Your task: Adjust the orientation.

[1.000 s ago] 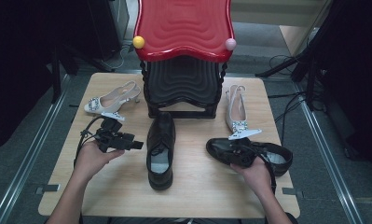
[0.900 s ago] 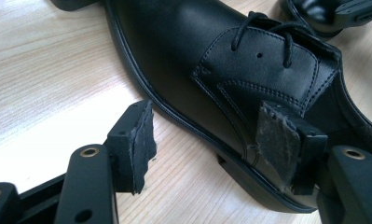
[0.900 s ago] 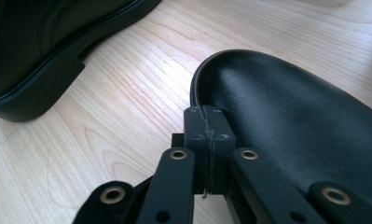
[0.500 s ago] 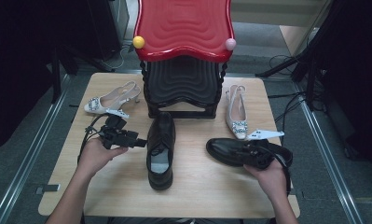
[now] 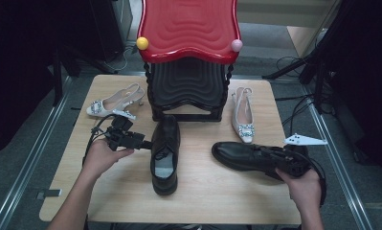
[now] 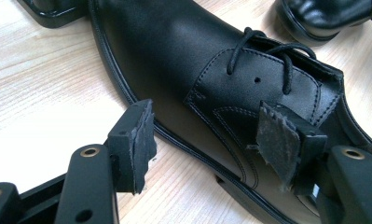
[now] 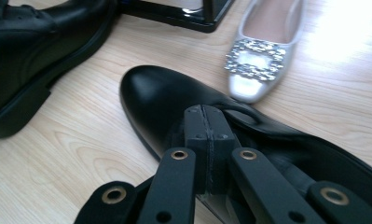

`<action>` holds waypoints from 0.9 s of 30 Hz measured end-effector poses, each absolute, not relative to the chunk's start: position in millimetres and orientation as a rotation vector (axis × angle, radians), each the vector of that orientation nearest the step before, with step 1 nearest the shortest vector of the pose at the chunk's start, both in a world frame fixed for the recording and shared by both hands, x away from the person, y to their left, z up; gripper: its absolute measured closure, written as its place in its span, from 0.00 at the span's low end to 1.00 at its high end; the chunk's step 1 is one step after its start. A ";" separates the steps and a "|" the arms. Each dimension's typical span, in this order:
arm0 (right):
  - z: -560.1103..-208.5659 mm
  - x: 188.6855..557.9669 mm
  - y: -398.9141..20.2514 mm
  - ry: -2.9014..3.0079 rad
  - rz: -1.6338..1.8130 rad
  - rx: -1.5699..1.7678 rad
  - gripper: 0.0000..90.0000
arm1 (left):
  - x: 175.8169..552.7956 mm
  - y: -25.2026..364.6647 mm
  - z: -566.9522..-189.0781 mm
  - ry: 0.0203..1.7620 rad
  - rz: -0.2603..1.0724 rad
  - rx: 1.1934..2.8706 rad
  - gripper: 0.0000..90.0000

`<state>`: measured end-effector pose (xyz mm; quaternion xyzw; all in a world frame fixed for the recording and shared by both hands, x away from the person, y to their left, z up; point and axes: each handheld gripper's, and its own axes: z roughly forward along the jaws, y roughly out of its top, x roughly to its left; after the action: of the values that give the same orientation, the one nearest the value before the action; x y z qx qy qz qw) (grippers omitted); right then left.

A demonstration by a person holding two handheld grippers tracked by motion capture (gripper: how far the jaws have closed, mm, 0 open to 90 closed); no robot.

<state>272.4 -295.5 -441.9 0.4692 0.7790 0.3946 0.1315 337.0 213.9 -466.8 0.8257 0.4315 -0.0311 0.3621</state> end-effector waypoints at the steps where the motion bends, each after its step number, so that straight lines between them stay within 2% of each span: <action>1: -441.4 272.0 -297.6 2.257 1.146 1.370 1.00 | 337.1 214.0 -466.6 1.111 -0.083 2.126 0.41; 15: -444.8 269.1 -329.9 2.201 1.056 1.439 1.00 | 337.4 215.3 -466.4 1.114 -0.082 2.128 0.41; 27: -458.7 276.1 -319.4 2.272 0.966 1.437 1.00 | 337.5 214.5 -467.2 1.114 -0.079 2.132 0.42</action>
<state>276.1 -319.4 -458.7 0.4980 0.7873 0.3346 0.1419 337.5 214.5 -467.2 0.8266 0.4320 -0.0308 0.3594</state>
